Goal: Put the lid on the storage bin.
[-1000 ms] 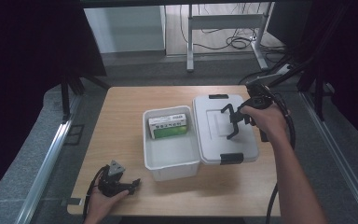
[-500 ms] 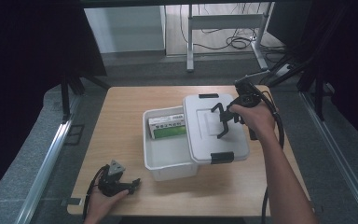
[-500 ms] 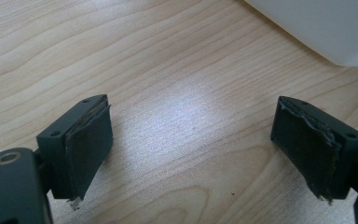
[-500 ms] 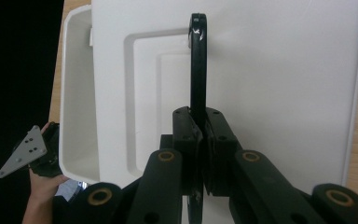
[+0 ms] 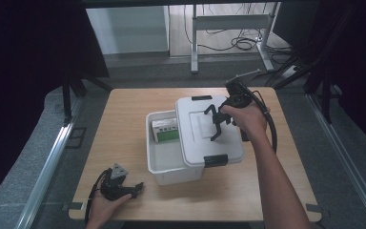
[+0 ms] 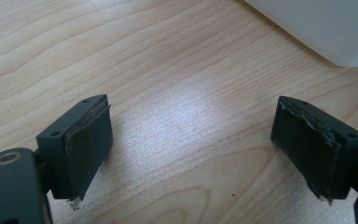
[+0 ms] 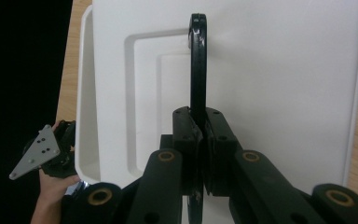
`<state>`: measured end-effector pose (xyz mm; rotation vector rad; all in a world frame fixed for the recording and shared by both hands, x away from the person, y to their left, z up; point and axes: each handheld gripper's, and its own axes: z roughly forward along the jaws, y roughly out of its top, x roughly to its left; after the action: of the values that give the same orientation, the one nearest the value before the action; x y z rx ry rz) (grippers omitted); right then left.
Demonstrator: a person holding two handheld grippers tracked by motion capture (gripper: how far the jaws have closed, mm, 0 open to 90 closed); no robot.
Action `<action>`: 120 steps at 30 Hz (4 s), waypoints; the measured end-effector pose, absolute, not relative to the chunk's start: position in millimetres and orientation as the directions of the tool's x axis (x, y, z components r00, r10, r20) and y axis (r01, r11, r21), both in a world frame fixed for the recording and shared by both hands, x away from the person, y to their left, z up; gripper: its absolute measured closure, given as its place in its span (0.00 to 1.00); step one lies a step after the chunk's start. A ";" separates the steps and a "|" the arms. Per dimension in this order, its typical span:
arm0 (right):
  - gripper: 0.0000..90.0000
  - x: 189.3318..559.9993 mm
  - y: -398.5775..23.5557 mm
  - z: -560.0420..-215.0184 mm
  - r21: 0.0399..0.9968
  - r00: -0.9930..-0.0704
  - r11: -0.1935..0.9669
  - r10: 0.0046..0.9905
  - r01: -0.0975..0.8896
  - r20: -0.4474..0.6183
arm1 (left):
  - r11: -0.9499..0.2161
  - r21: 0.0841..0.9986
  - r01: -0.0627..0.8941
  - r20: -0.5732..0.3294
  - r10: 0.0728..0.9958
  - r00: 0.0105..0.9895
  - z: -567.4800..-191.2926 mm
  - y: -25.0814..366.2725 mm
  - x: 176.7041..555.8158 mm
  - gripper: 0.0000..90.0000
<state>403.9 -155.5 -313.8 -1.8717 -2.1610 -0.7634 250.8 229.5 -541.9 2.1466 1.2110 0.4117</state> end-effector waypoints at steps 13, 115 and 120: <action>0.95 405.8 -121.3 -311.3 0.244 -0.202 0.098 0.871 0.965 0.448 | -0.379 0.661 0.648 -0.034 0.847 0.531 -542.1 229.7 251.1 0.14; 0.75 405.9 -70.2 -339.9 0.329 -0.298 0.138 0.809 0.934 0.506 | -0.382 0.667 0.639 -0.036 0.841 0.540 -542.9 230.9 251.1 0.14; 0.69 399.1 -95.1 -336.6 0.391 -0.329 0.121 0.784 0.913 0.526 | -0.381 0.667 0.641 -0.035 0.842 0.538 -542.8 230.7 250.9 0.14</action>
<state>399.1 -95.1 -336.6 -1.6937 -2.2006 -0.9973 250.9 230.7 -542.8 2.1435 1.1937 0.4128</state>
